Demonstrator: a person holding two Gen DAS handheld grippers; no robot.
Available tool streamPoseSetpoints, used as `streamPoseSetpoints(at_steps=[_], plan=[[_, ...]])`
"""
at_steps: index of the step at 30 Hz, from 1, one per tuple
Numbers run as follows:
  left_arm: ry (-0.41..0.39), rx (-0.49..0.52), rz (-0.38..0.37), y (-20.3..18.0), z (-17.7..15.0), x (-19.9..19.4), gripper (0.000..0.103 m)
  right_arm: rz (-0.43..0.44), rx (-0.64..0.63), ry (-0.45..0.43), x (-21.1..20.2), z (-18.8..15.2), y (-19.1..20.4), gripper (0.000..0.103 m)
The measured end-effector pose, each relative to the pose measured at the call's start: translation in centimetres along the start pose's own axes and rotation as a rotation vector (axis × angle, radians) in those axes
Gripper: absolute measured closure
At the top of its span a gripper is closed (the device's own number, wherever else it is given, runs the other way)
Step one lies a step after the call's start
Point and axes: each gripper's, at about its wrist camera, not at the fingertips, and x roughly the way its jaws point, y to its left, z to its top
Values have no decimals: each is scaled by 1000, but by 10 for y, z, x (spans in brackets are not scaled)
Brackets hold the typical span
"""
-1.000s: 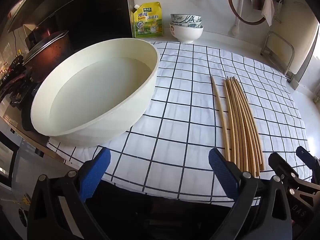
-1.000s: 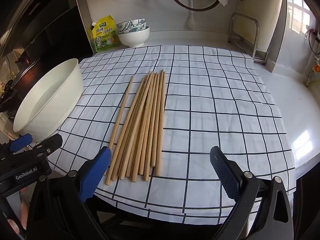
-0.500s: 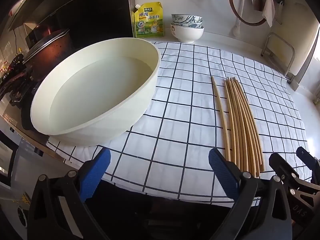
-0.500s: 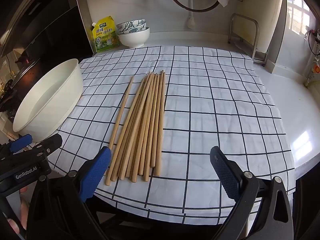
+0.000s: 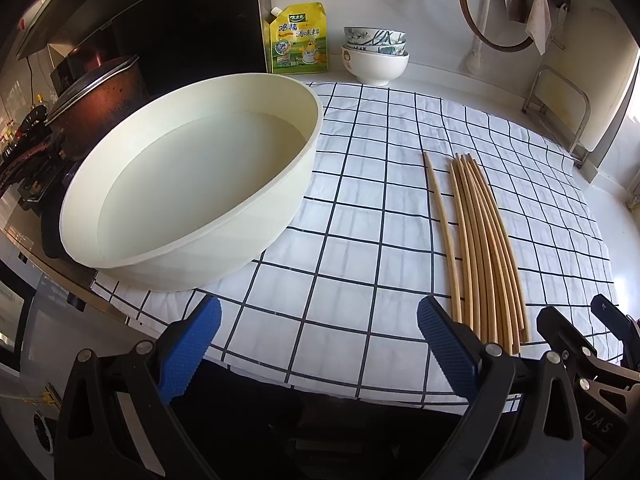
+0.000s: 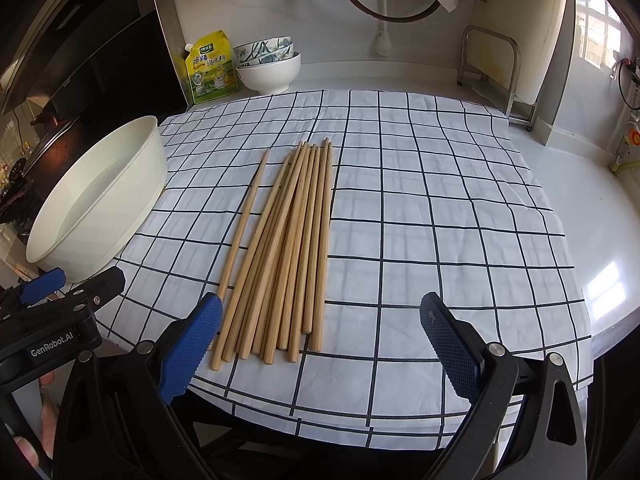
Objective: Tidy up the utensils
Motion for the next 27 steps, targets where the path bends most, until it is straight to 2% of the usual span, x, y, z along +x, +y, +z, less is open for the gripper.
streamPoseSetpoints(at_steps=[27], plan=[[-9,-4,-7,0,-1,-2,6,-1,1,-1,2,-2,0,8]])
